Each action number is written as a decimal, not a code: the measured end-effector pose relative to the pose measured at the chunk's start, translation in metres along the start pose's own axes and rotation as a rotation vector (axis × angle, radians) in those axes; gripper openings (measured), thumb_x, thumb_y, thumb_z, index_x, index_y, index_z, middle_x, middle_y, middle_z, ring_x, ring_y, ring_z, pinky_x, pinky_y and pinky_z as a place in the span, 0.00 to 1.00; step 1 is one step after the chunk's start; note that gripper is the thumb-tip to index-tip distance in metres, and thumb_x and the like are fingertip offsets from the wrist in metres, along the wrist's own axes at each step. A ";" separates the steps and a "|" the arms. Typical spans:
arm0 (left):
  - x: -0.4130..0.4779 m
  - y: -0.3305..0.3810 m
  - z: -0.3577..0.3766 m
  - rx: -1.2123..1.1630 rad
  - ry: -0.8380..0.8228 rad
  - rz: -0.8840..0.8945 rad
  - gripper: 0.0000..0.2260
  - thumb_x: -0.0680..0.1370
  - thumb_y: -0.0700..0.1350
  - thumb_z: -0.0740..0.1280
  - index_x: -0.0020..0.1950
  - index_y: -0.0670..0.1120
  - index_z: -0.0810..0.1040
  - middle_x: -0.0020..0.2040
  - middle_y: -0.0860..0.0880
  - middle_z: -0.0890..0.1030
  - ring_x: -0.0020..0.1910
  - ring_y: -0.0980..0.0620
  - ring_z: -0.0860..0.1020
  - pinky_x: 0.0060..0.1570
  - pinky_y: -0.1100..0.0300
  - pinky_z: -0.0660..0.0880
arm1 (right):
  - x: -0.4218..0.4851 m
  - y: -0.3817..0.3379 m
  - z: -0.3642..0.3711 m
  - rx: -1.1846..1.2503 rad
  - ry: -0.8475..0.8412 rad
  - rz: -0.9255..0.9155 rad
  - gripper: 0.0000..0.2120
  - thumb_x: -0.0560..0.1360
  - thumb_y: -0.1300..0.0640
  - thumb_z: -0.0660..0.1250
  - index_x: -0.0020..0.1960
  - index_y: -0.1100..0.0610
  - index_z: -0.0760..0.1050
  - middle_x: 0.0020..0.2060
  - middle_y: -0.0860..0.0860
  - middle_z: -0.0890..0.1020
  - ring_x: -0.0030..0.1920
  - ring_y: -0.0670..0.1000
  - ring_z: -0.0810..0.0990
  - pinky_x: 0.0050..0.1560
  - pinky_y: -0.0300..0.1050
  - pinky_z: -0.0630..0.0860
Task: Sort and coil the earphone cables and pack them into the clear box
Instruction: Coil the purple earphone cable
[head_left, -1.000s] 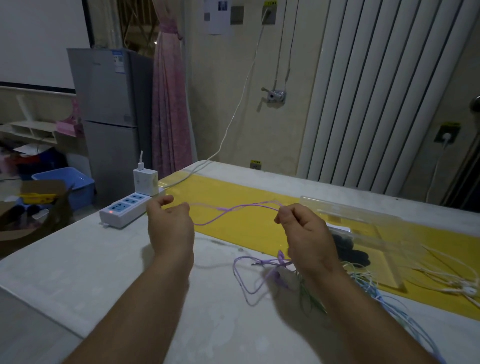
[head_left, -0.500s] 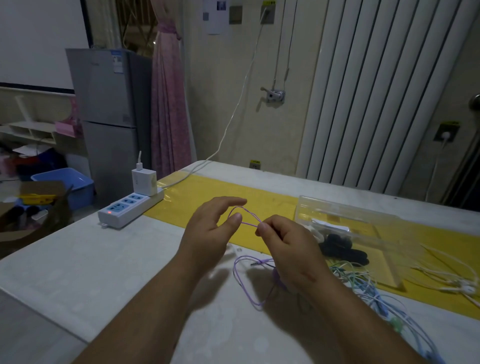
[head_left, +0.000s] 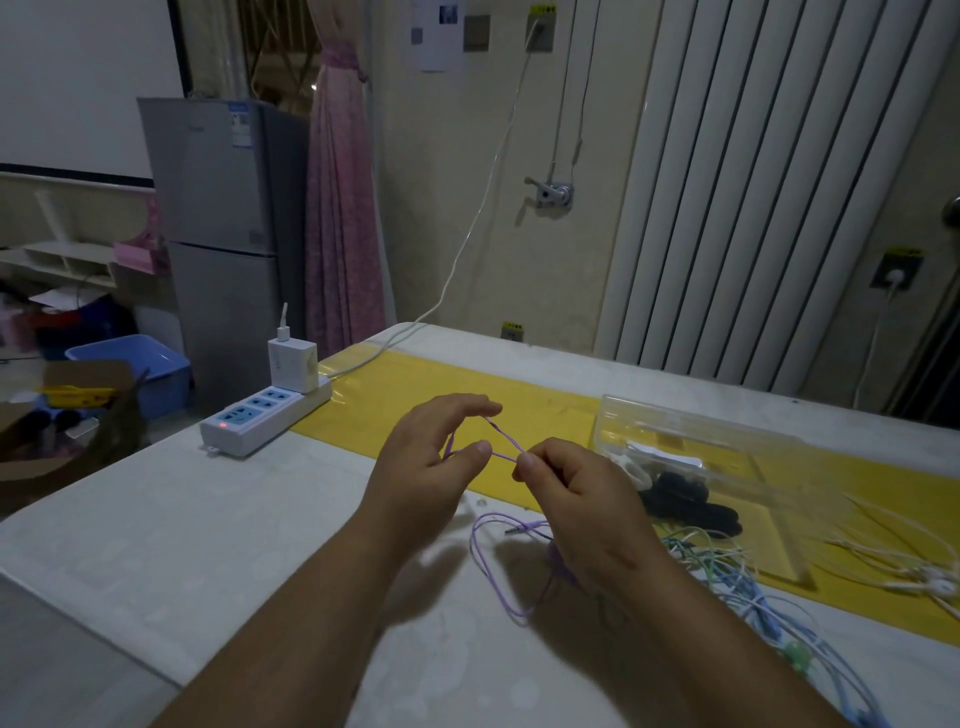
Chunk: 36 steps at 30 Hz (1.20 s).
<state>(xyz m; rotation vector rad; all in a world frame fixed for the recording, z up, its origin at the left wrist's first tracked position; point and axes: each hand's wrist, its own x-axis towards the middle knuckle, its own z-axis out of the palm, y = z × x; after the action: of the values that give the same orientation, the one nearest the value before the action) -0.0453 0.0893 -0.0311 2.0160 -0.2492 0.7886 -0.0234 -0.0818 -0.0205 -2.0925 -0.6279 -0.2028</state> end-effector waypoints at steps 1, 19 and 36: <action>0.000 0.000 0.000 -0.006 0.001 0.003 0.15 0.71 0.50 0.64 0.56 0.63 0.77 0.58 0.70 0.76 0.61 0.67 0.70 0.58 0.74 0.63 | 0.000 0.000 0.000 0.001 -0.003 -0.003 0.11 0.80 0.49 0.61 0.42 0.51 0.78 0.38 0.43 0.82 0.41 0.41 0.77 0.44 0.44 0.73; 0.003 -0.005 -0.006 0.186 0.474 -0.062 0.08 0.78 0.47 0.58 0.43 0.46 0.73 0.35 0.50 0.75 0.36 0.47 0.74 0.37 0.48 0.70 | 0.004 0.002 -0.005 -0.045 0.088 -0.027 0.08 0.78 0.52 0.65 0.41 0.49 0.77 0.32 0.46 0.79 0.36 0.46 0.76 0.40 0.47 0.73; 0.000 0.003 -0.005 0.408 0.336 0.139 0.17 0.77 0.54 0.59 0.61 0.51 0.80 0.61 0.50 0.81 0.64 0.47 0.75 0.62 0.46 0.69 | 0.003 -0.001 -0.002 0.113 0.125 -0.004 0.09 0.80 0.53 0.61 0.43 0.52 0.74 0.27 0.44 0.70 0.29 0.44 0.66 0.31 0.40 0.61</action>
<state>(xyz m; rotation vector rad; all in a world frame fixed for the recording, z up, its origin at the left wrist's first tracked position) -0.0487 0.0919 -0.0271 2.2107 -0.0335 1.3362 -0.0207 -0.0817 -0.0175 -1.9537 -0.5561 -0.2915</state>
